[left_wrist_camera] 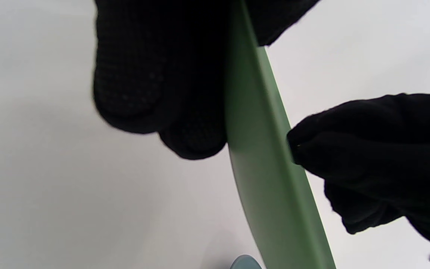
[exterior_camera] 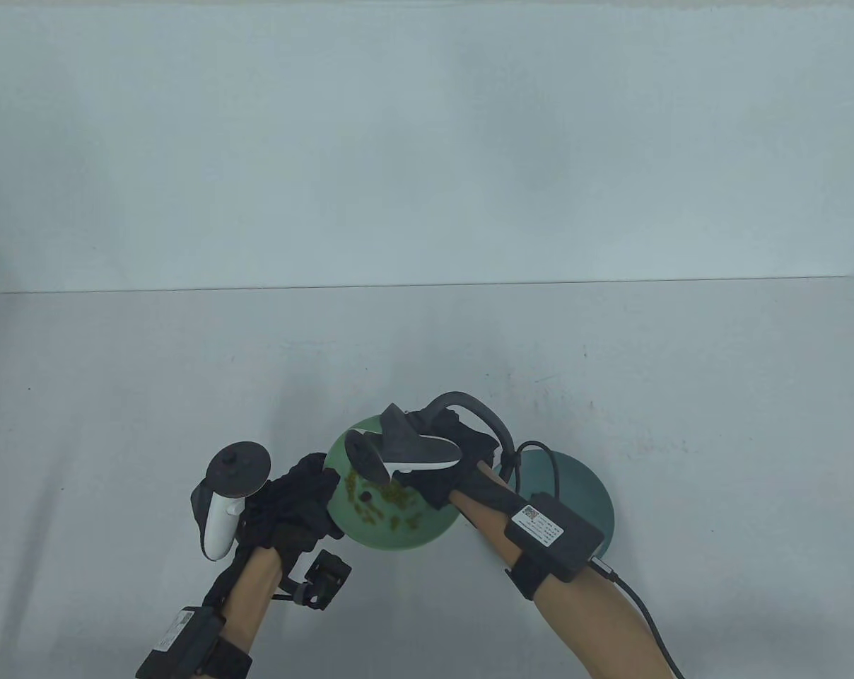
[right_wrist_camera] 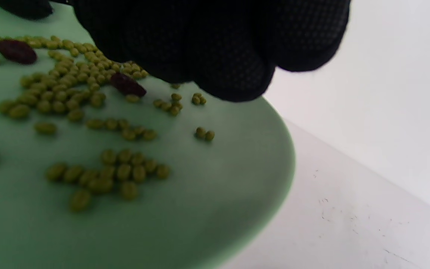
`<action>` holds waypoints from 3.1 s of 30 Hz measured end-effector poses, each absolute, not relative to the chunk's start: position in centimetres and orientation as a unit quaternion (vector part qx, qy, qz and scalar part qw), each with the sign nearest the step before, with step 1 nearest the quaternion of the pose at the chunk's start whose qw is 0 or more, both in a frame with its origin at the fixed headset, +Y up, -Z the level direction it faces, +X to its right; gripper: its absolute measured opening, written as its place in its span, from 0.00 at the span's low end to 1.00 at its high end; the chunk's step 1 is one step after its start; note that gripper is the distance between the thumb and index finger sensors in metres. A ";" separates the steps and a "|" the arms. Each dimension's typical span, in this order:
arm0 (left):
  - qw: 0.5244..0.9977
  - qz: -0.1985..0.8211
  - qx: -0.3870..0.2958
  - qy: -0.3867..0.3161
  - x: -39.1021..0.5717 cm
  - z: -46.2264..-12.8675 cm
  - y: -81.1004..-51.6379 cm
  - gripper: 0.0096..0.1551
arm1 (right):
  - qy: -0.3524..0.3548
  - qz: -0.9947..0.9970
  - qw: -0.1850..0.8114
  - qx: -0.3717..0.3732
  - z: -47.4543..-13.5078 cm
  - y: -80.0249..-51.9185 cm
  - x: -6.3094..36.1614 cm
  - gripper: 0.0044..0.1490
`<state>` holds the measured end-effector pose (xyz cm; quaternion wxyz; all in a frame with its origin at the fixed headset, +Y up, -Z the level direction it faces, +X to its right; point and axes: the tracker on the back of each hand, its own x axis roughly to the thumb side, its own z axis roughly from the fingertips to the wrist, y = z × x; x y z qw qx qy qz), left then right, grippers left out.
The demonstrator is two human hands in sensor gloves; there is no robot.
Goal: Pick cranberries with hand pinch into plate
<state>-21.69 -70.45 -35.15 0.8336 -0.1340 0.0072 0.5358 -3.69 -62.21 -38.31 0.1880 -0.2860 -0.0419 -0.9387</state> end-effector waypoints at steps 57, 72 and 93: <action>0.834 0.535 -0.133 0.013 -21.8 -35.1 -70.6 0.29 | -0.034 -0.970 0.147 -0.188 -38.1 -59.3 9.0 0.30; 0.835 0.535 -0.128 0.016 -22.0 -35.0 -70.5 0.29 | -0.114 -0.971 0.155 -0.139 -37.3 -66.7 15.0 0.30; 0.837 0.532 -0.127 0.014 -22.1 -35.0 -70.5 0.29 | -0.161 -0.965 0.171 -0.113 -37.4 -71.9 16.5 0.29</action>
